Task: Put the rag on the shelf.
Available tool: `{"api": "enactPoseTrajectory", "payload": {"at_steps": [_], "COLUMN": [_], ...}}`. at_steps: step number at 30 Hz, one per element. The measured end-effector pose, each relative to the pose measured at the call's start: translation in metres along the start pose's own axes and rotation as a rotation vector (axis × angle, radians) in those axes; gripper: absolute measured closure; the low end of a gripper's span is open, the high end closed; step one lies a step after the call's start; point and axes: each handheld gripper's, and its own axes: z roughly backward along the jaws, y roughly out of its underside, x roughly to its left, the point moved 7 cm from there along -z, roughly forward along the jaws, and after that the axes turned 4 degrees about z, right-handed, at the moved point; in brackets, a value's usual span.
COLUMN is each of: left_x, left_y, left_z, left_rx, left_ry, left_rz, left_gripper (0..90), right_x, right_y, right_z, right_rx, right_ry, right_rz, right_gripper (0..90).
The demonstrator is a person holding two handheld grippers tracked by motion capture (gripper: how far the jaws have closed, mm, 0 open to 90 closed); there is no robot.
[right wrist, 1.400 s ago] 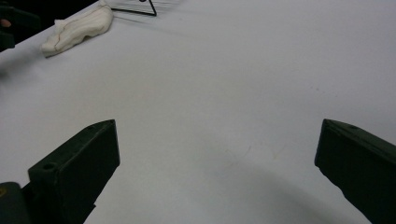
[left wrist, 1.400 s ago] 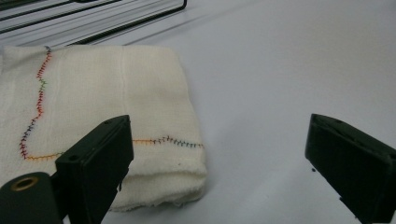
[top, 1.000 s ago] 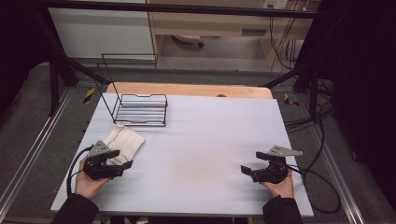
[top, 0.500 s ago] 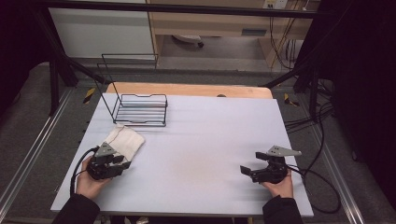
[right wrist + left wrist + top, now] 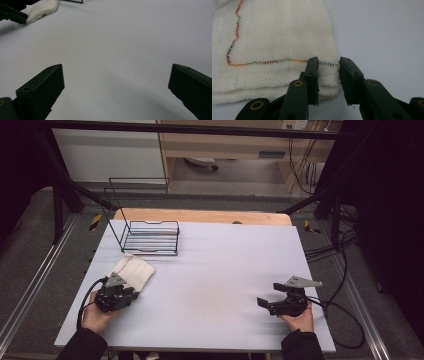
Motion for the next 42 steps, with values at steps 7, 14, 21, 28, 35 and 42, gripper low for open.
{"api": "enactPoseTrajectory", "payload": {"at_steps": [7,14,21,28,35,42], "left_x": [-0.0011,0.0004,0.0011,0.0009,-0.0076,-0.0063], "left_y": [-0.0013,-0.0025,-0.004,-0.0024,0.0013,0.0014], "left_z": [-0.0011,-0.0005,0.0031,0.0019,0.0033,0.0002], "left_rx": [0.022,0.024,0.0,-0.005,-0.009,0.004], "left_ry": [-0.047,-0.054,-0.017,-0.013,-0.008,-0.035], "left_rz": [-0.019,-0.013,0.031,0.032,0.023,0.05], "left_gripper": [75.3,83.1,84.2,80.9,70.3,77.1], "right_x": [-0.0002,-0.0005,-0.0007,0.0,0.0001,-0.0002], "right_y": [-0.0004,-0.0004,-0.0006,-0.0001,-0.0001,-0.0006], "right_z": [0.0001,0.0003,0.0005,-0.0002,0.0001,0.0004], "right_rx": [-0.004,-0.003,-0.005,-0.001,-0.002,-0.008], "right_ry": [0.001,0.002,0.001,-0.001,-0.001,-0.001], "right_rz": [-0.002,0.0,0.0,-0.002,-0.003,-0.001], "right_gripper": [0.9,0.9,0.9,0.9,0.9,0.9]}}
